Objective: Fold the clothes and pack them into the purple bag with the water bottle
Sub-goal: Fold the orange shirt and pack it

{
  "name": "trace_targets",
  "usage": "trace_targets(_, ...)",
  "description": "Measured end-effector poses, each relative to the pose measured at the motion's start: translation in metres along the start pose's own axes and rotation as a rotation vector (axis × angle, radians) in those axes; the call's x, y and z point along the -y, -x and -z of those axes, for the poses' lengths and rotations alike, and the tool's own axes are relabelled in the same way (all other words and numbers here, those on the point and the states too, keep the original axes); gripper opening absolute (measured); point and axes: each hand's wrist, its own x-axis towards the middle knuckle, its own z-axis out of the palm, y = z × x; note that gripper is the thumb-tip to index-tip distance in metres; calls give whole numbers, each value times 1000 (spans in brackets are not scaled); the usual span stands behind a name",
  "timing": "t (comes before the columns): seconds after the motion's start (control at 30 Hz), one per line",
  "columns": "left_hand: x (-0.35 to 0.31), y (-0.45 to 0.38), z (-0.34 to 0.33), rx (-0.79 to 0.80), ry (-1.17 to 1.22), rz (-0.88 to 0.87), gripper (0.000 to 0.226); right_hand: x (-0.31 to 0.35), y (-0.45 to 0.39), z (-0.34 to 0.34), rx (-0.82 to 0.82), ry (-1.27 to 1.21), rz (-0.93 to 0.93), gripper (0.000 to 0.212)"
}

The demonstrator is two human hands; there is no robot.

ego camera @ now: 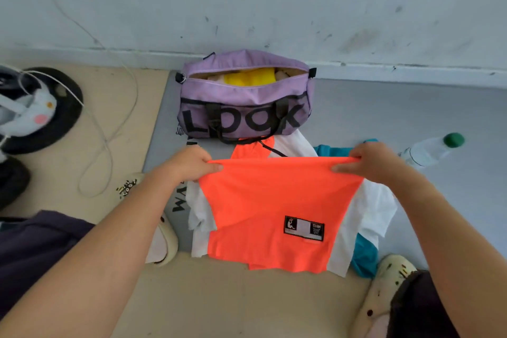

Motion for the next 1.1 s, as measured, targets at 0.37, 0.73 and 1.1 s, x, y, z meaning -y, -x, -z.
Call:
trace_targets(0.37,-78,82,120,-1002,-56,-319,44,38,69,130,-864,-281,214,51)
trace_targets(0.73,-33,58,-39,-534,84,2,52,18,70,-17,-434,-329,-80,47)
trace_targets(1.1,0,26,-152,562,4,493,97,-4,48,-131,684,-144,-345,59)
